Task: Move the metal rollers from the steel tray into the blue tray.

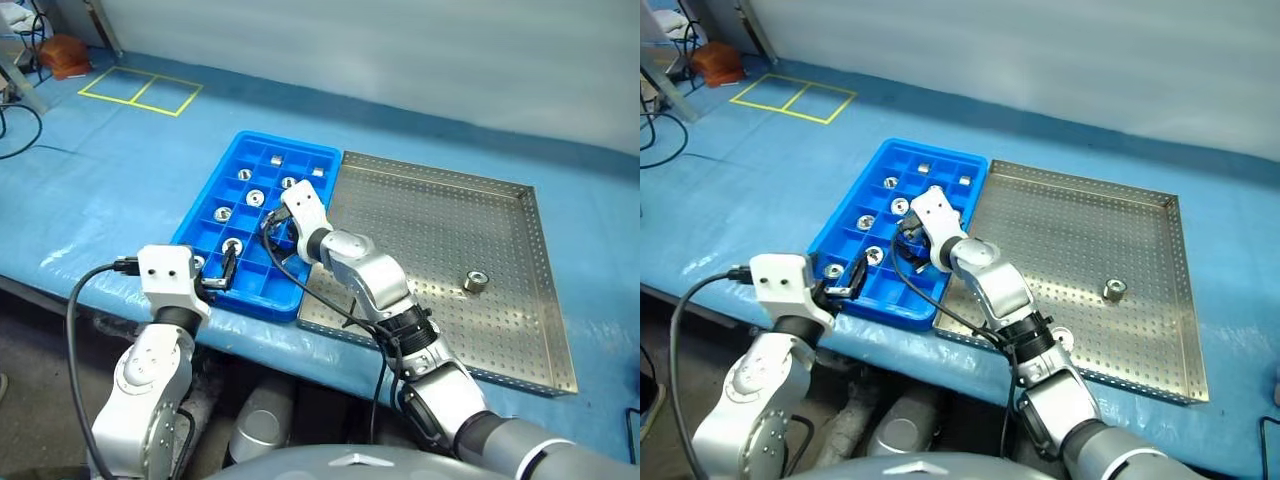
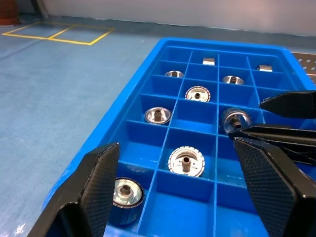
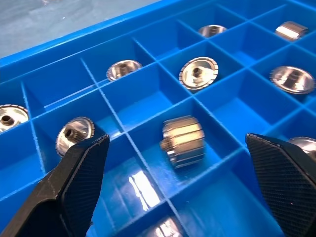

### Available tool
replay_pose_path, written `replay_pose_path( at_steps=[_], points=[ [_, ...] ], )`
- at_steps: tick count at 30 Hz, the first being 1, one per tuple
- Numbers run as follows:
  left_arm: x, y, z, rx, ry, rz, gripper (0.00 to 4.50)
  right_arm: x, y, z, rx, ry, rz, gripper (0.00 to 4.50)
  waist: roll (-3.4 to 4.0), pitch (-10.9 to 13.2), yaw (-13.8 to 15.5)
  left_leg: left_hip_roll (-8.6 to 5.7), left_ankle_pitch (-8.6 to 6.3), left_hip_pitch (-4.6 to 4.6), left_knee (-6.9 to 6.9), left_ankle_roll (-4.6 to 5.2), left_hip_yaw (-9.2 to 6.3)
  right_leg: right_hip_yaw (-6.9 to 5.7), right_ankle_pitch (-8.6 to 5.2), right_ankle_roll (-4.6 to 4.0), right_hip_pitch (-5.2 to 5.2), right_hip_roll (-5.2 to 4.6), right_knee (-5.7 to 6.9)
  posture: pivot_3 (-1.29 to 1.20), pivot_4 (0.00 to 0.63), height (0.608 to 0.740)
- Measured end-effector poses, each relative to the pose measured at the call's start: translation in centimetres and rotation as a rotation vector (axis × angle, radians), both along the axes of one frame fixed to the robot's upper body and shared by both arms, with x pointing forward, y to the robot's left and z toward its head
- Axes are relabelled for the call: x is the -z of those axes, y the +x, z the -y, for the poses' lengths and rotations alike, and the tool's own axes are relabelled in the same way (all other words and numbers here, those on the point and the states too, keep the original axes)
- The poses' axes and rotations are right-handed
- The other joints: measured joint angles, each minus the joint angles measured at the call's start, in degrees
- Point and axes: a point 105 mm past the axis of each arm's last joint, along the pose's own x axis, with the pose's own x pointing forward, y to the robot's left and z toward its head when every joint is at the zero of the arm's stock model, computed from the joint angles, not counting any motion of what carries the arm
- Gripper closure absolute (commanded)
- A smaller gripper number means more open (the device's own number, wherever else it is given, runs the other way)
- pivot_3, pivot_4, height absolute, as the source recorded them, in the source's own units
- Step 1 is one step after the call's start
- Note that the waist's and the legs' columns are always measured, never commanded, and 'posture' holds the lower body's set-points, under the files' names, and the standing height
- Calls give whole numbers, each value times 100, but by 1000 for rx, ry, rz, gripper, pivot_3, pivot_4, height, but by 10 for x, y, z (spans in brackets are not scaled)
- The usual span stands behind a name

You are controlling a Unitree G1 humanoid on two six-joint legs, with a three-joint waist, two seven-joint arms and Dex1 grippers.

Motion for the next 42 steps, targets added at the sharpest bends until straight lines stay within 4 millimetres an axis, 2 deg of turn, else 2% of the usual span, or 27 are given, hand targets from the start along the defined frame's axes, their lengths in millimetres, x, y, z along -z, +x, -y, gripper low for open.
replay_pose_path(
  at_steps=[5,9,13,16,19,23,33,36,41,42],
  points=[
    [4,12,13,85,-2,-15,471,-20,2,40,144,33,45,28,1,-1,-332,-1,1,-8,8,-1,-13,-4,1,0,4,-3,-1,193,150,740],
    [8,17,30,192,-11,-29,471,-28,3,88,355,39,63,28,1,-2,-726,-1,2,-8,8,0,-17,1,10,-14,7,-7,1,127,150,740],
    [14,14,57,383,31,-51,471,-23,-3,133,575,18,41,28,3,-2,-1189,-4,2,0,2,1,-17,7,17,-28,7,-6,6,79,150,740],
    [20,0,87,592,37,-78,471,-6,-8,154,676,3,-24,28,5,-2,-1494,0,2,15,-5,1,-12,24,16,-30,9,-4,12,55,150,740],
    [24,-14,111,750,9,-104,471,8,-13,159,715,-10,-75,28,7,-1,-1719,4,2,26,-5,2,0,43,8,-16,7,6,18,50,150,740],
    [31,-31,126,901,15,-147,471,24,-13,158,740,-9,-133,28,8,0,-1816,9,4,38,-2,3,4,67,-1,-6,6,20,36,53,150,740],
    [33,-33,126,908,23,-156,471,51,-4,167,781,-52,-180,28,7,-1,-1804,3,8,36,2,13,29,99,7,8,6,3,24,116,150,740],
    [34,-30,123,878,28,-158,471,55,-3,169,790,-56,-185,892,7,-1,-1781,4,8,35,1,14,32,102,18,27,3,4,23,134,150,740],
    [38,-29,117,825,20,-169,471,55,-3,168,774,-64,-175,2582,7,-1,-1731,6,8,37,0,14,33,102,18,26,3,6,23,167,150,740],
    [38,-28,115,806,12,-168,471,55,-3,166,765,-70,-174,2669,7,-1,-1711,6,8,36,0,14,34,102,18,26,3,6,23,172,150,740]
  ],
)
